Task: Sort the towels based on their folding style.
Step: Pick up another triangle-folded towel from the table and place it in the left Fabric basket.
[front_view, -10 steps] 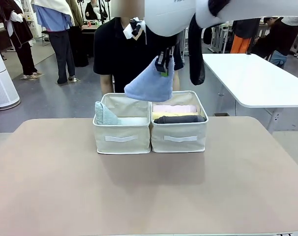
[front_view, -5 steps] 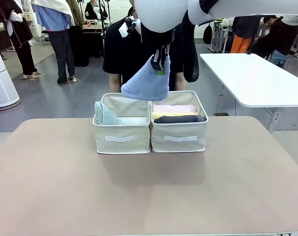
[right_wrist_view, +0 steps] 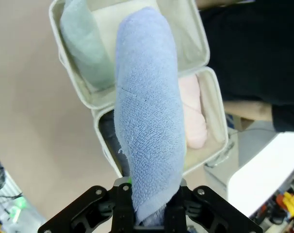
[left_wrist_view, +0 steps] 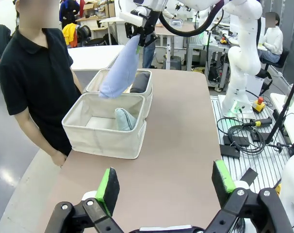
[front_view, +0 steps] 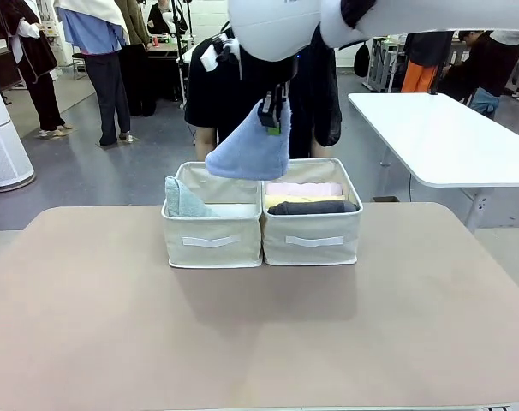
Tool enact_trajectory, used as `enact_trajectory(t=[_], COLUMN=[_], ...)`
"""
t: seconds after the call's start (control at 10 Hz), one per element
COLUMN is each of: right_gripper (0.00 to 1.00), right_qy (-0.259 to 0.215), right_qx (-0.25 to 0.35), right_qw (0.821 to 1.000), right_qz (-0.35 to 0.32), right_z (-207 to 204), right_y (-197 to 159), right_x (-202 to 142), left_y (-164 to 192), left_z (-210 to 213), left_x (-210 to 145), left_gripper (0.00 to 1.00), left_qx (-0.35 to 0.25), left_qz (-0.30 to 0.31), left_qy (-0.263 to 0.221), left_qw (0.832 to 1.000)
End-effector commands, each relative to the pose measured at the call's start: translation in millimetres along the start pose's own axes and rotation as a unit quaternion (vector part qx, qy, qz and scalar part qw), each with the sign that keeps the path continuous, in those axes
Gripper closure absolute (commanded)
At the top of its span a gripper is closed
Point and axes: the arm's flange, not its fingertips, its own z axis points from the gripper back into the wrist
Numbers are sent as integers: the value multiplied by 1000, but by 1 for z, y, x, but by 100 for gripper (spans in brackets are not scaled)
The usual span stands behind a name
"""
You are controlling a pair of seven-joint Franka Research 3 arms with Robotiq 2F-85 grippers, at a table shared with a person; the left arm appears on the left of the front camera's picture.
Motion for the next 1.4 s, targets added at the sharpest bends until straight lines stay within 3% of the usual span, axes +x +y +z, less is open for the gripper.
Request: enact_trajectory(t=[0.0, 0.5, 1.3], right_gripper=[81, 81, 81], right_qy=[7, 12, -31], right_qx=[18, 59, 105], right_qw=[998, 991, 990], right_qz=[57, 118, 91], right_z=[0, -23, -88], right_y=[-11, -42, -74], right_x=[37, 63, 74], left_y=[-2, -2, -2], left_z=[0, 0, 0], left_x=[-2, -2, -2], left_gripper=[0, 0, 0], left_qx=[-1, -1, -1], left_qz=[-10, -10, -10], left_qy=[-4, -4, -4], left_qw=[1000, 1000, 1000])
